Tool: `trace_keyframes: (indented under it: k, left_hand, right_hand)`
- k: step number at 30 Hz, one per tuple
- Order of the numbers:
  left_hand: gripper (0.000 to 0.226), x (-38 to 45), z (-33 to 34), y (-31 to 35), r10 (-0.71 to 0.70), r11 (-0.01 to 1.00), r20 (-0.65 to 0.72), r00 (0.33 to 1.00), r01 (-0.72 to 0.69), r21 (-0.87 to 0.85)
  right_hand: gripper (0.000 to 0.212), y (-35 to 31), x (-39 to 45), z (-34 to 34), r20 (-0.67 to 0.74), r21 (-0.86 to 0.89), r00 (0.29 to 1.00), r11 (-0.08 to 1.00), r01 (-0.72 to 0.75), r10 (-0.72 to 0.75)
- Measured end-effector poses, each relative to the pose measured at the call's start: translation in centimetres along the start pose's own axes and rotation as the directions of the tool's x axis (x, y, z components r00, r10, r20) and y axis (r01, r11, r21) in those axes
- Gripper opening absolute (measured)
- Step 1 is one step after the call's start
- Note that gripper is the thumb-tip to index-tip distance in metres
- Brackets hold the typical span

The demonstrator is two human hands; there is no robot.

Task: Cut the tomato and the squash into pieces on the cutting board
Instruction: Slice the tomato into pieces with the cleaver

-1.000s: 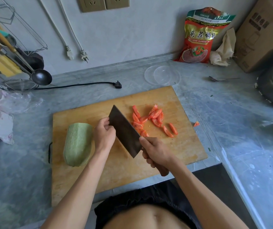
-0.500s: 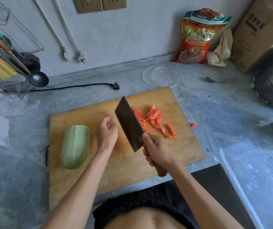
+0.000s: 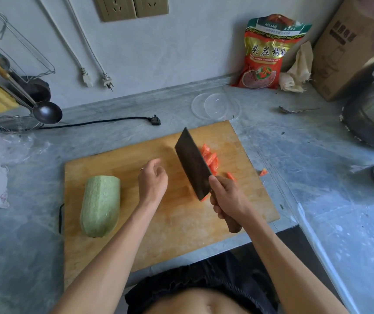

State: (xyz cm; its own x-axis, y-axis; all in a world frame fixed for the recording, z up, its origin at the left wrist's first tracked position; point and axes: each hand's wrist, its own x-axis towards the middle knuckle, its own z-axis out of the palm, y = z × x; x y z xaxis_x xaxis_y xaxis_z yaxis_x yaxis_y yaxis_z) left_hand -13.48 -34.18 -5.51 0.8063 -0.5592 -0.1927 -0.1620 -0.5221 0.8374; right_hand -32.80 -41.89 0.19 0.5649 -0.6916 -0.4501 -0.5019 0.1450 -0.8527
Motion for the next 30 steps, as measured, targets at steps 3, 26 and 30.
trace_keyframes:
  k: [3, 26, 30]
  left_hand:
    - [0.032, 1.0, 0.9, 0.2, 0.068, 0.997, 0.015, 0.998, -0.068, 0.036]
    - [0.039, 2.5, 9.3, 3.2, 0.492, 0.816, 0.478, 0.728, -0.577, 0.039]
    - [0.054, 2.4, 8.5, 1.8, 0.468, 0.858, 0.365, 0.805, -0.512, 0.028]
  right_hand:
    - [0.038, -1.0, -1.1, 0.6, 0.014, 0.078, 0.999, 0.996, 0.045, -0.047]
    - [0.032, 4.6, -3.2, -1.1, -0.313, -0.395, 0.926, 0.915, 0.076, -0.212]
    - [0.035, 4.0, -2.3, -1.7, -0.33, -0.325, 0.921, 0.941, 0.093, -0.205]
